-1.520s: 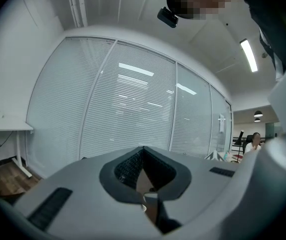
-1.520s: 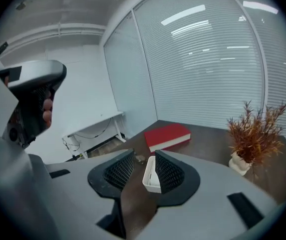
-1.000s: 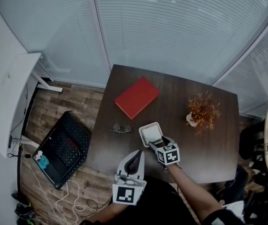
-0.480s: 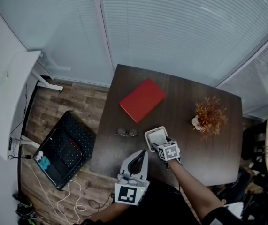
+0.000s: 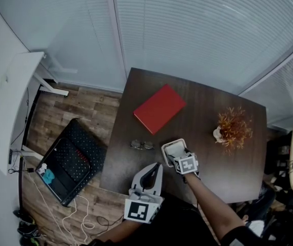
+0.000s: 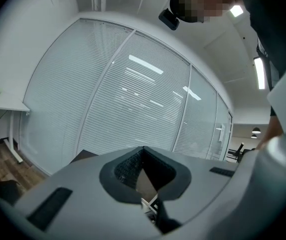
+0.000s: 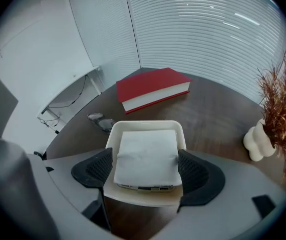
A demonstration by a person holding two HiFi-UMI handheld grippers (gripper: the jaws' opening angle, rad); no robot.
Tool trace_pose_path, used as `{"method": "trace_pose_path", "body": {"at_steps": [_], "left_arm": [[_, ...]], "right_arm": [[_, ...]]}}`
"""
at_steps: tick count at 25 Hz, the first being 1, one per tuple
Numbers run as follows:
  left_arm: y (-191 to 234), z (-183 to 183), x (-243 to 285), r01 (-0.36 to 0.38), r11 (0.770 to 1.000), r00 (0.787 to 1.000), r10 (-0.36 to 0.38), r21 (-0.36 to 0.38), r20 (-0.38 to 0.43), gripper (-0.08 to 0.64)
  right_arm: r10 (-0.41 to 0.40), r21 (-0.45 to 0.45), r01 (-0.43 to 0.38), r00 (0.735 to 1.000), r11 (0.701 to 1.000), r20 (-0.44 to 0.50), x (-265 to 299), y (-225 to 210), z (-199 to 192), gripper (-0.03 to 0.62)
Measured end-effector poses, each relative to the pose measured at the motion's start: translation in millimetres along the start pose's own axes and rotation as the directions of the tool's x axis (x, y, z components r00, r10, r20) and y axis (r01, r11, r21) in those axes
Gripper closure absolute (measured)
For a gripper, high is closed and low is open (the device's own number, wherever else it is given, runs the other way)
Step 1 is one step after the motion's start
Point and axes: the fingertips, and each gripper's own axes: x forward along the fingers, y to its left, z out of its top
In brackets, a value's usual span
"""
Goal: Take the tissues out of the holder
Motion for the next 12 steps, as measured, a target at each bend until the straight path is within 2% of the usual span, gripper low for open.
{"method": "trace_pose_path", "body": {"at_steps": [5,9,12], "left_arm": [[5,-2,4,-0.002,1.000,1.000,0.002,-0.015,-0.011,0.561],[9,-7,7,-0.003,1.000,1.000,0.003,-0.015,-0.015,0.561],[8,-6,9,-0.002,0.999,1.000,0.001,-0.042,-0.021,0.561]], "right_arm": [[-0.018,-0.021,0.017,0.999,1.000,-0.038,5,-1,-2,0.189],[-0.056,-0.088,0.049,0.995,0.995,-0.078,17,-7,-12,0.189],[-0.056,-0.081,0.050,0.996,0.995,-0.067,17,-8,-13,0.190]]}}
